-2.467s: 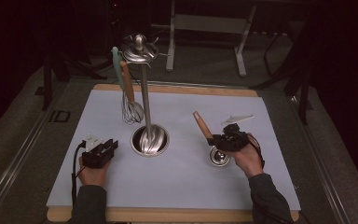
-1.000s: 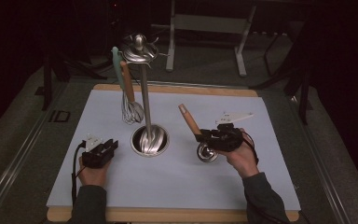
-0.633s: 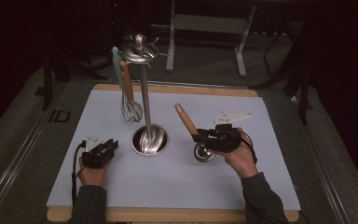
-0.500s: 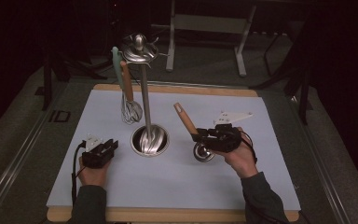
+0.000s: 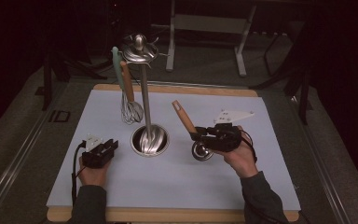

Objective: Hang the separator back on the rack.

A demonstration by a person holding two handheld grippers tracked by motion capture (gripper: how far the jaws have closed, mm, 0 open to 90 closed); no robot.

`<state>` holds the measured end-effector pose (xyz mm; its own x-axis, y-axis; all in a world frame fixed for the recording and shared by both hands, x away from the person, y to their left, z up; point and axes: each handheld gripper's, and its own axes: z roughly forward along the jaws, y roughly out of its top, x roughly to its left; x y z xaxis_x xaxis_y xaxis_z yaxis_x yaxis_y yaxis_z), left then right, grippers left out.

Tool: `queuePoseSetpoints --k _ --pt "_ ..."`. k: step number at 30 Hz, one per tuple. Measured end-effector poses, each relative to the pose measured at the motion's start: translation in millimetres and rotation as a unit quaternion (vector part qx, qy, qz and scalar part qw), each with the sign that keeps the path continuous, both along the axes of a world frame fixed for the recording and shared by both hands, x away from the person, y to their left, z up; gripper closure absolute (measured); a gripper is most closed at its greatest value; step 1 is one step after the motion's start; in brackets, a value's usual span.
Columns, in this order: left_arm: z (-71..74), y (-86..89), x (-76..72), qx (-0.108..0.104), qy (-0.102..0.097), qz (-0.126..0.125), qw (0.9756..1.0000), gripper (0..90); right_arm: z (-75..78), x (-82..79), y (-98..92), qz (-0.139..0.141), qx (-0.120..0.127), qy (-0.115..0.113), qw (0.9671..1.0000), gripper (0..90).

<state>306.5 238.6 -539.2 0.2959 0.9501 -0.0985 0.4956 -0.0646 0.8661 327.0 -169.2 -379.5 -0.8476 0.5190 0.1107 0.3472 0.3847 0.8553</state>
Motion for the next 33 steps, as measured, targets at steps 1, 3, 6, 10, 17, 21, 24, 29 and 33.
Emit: queuePoseSetpoints --k 1,3,6,10,17,21,24,29,33 --pt "0.0 0.0 0.0 0.000 0.000 0.000 1.0000 72.7 0.8 -0.2 0.3 0.001 0.000 0.000 1.0000 71.1" --pt "0.0 -0.1 0.1 0.001 0.000 0.000 1.0000 72.7 2.4 -0.1 0.7 0.003 0.003 -0.001 1.0000 71.1" --pt "0.0 -0.1 0.0 0.001 0.000 0.000 1.0000 72.7 5.2 -0.2 1.4 0.006 0.008 -0.001 1.0000 71.1" --pt "0.1 -0.1 0.0 0.001 0.001 0.000 1.0000 72.7 6.4 -0.3 2.2 0.007 0.011 -0.002 0.9999 71.1" --pt "0.1 -0.2 0.0 0.002 0.001 0.001 1.0000 72.7 8.6 -0.9 3.1 0.011 0.017 -0.004 0.9998 71.1" --pt "0.0 -0.3 0.0 0.002 0.000 0.001 1.0000 72.7 10.7 -1.3 4.1 0.012 0.019 -0.005 0.9997 71.1" --pt "0.0 -0.3 0.1 0.001 0.000 0.001 1.0000 72.7 12.0 -1.6 4.9 0.013 0.020 -0.007 0.9997 71.1" --pt "0.0 -0.3 0.0 0.002 0.000 0.000 1.0000 72.7 14.8 -2.9 7.4 0.016 0.022 -0.011 0.9996 71.1" --pt "0.1 -0.4 0.0 0.002 0.000 0.001 1.0000 72.7 17.0 -3.5 8.9 0.018 0.023 -0.014 0.9995 71.1"
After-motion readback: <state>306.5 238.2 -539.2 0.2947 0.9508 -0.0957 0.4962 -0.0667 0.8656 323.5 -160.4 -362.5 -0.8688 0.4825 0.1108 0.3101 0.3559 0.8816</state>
